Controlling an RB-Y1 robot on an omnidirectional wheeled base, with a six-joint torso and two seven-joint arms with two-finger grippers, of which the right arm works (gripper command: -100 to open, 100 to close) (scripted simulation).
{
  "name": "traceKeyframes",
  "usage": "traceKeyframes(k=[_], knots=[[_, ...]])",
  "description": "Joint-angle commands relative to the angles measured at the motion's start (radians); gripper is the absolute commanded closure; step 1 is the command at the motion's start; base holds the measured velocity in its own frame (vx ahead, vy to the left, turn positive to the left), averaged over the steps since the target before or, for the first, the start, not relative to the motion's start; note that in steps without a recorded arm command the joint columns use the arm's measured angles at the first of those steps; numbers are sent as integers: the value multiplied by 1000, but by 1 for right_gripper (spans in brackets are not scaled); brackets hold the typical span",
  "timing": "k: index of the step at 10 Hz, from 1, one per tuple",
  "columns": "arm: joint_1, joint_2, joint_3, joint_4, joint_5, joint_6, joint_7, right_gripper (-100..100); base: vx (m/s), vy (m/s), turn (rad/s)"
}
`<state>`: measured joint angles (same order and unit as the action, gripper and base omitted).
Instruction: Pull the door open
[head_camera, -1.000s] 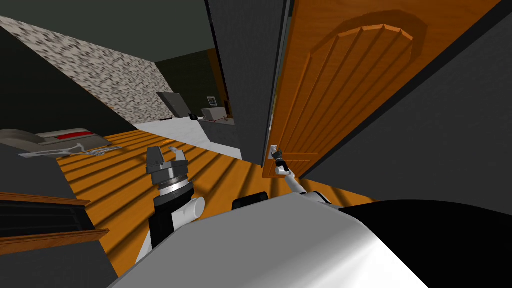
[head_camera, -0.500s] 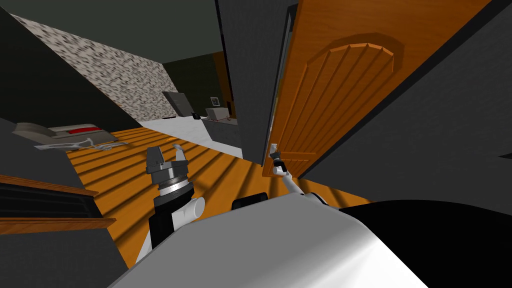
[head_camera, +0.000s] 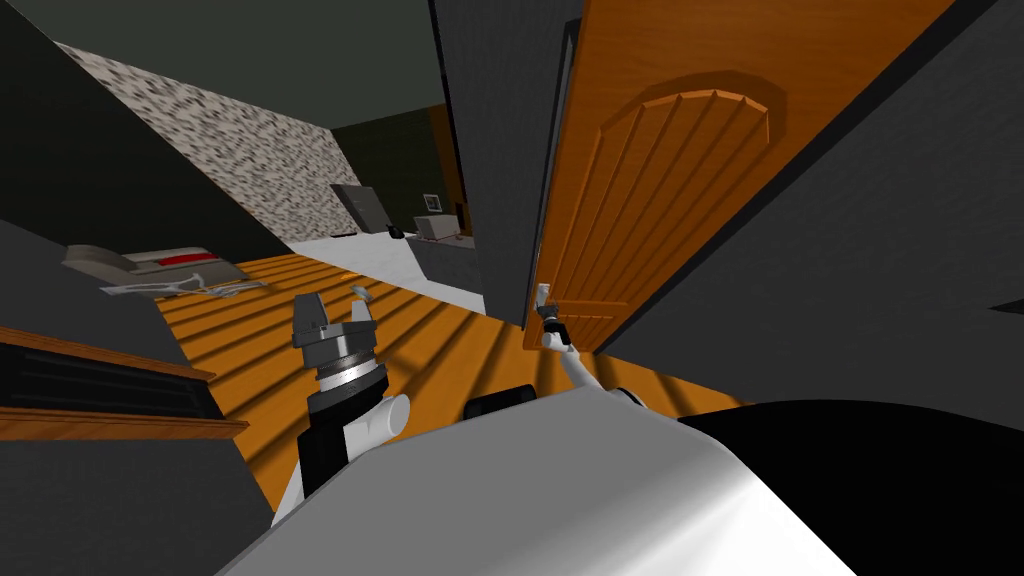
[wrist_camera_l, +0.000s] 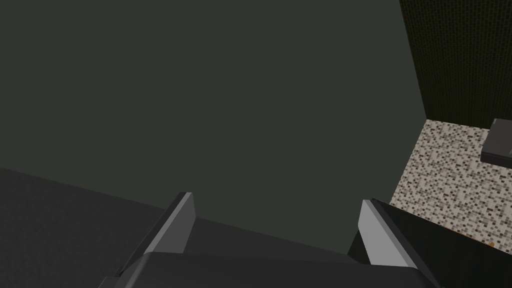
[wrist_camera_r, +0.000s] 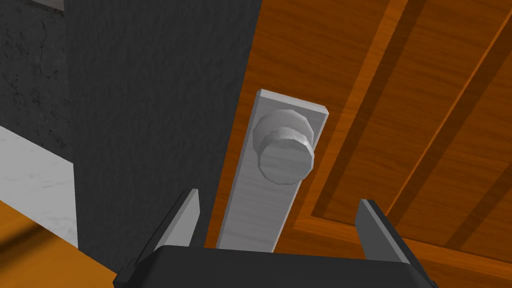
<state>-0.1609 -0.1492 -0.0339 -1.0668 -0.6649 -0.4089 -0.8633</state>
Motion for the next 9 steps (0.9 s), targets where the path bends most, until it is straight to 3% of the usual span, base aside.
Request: traceKeyframes(k=[1,4,5,8,9], knots=[[4,16,-1,-15,-31,9,-38,-100,-105,-38,18],[7,39,0,-34,-81,18,-97,-100,-84,-32,18],[5,34,0,-29,-69,15,-81,-100,-40,-11,3],[31,-56,-26,-13,-95,6,-156,-100,187,22,206],[35,-71,-30,-10,-99,4,-167,-100,193,31,99]])
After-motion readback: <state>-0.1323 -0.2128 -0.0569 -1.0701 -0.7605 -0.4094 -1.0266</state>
